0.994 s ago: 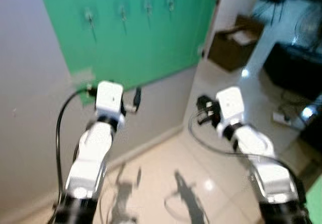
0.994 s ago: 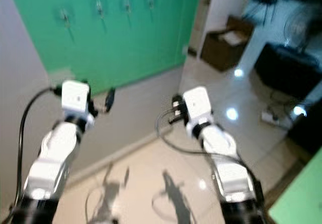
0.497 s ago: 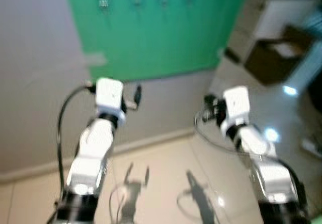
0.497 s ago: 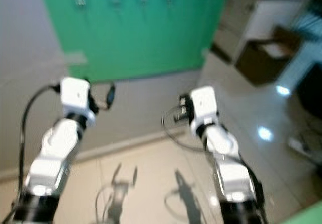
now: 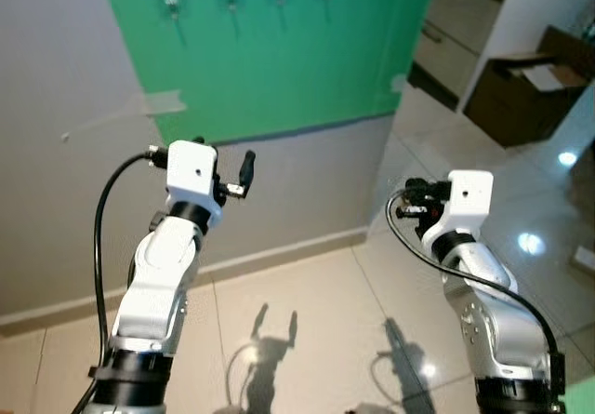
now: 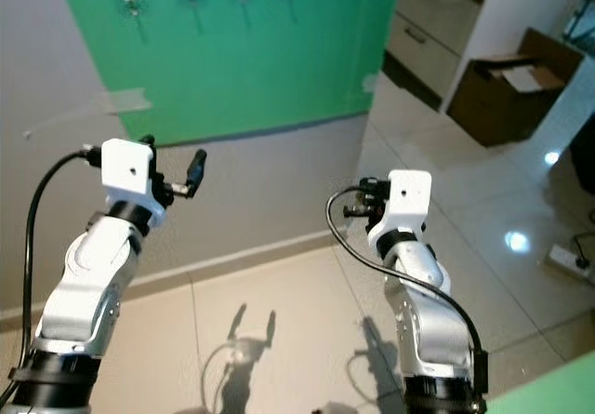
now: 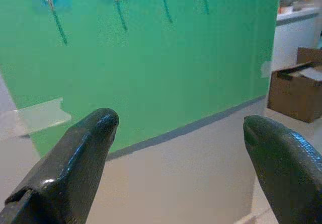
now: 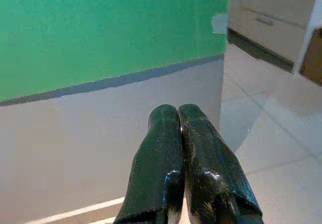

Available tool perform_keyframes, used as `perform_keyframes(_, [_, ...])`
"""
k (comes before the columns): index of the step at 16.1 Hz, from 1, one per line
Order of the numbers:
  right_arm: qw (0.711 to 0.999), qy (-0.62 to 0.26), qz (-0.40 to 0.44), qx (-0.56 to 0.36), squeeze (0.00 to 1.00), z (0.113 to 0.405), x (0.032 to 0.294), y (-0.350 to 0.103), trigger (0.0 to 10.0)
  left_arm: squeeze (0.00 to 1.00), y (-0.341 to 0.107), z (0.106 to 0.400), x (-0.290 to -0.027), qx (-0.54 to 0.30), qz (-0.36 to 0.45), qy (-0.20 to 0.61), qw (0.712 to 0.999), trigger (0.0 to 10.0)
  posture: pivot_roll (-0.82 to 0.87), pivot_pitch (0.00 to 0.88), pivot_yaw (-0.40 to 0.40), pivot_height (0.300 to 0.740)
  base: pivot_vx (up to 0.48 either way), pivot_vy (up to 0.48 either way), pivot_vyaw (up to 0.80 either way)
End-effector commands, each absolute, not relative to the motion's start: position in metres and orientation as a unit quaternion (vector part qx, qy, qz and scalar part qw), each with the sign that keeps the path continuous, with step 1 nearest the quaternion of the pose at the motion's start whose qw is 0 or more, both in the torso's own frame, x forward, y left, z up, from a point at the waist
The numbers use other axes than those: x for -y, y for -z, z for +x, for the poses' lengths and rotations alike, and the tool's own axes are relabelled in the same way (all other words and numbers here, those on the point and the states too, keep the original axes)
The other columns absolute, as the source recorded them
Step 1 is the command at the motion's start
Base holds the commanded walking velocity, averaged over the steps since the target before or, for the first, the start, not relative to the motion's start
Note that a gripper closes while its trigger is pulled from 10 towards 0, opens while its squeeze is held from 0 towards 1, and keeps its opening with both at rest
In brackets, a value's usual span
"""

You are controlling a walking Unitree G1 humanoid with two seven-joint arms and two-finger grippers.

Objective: Hang keys on a hook

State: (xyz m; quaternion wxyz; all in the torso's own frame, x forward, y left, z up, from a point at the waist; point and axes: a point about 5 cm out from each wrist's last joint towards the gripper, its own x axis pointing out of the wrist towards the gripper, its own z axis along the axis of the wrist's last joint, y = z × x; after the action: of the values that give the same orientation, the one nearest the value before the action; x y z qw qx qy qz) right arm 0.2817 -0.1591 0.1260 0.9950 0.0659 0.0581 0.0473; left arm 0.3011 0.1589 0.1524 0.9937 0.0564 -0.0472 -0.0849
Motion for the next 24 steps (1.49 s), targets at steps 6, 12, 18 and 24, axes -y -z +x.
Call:
perform_keyframes(6, [0.997,-0.027,0.062,-0.034,0.00,0.286,0.162,-0.134,10.0,0.00,-0.150,0.305,-0.167,0.045,0.050,0.085,0.994,10.0,-0.06,0.000,0.047,0.718,0.394,0.000,0.00])
perform_keyframes(12, [0.995,-0.084,0.048,-0.007,0.00,0.298,0.143,-0.145,10.0,0.00,-0.161,0.306,-0.164,0.066,0.059,0.097,0.991,10.0,-0.04,0.000,0.020,0.718,0.480,0.000,0.63])
perform_keyframes(18, [0.993,-0.109,0.037,-0.002,0.00,0.300,0.138,-0.144,10.0,0.00,-0.159,0.305,-0.161,0.060,0.064,0.109,0.990,10.0,-0.04,0.000,0.030,0.718,0.480,0.000,0.80])
perform_keyframes(24, [0.987,-0.163,0.015,0.001,0.00,0.297,0.133,-0.142,10.0,0.00,-0.157,0.303,-0.159,0.058,0.064,0.111,0.990,10.0,-0.05,0.000,0.023,0.718,0.394,0.000,0.67])
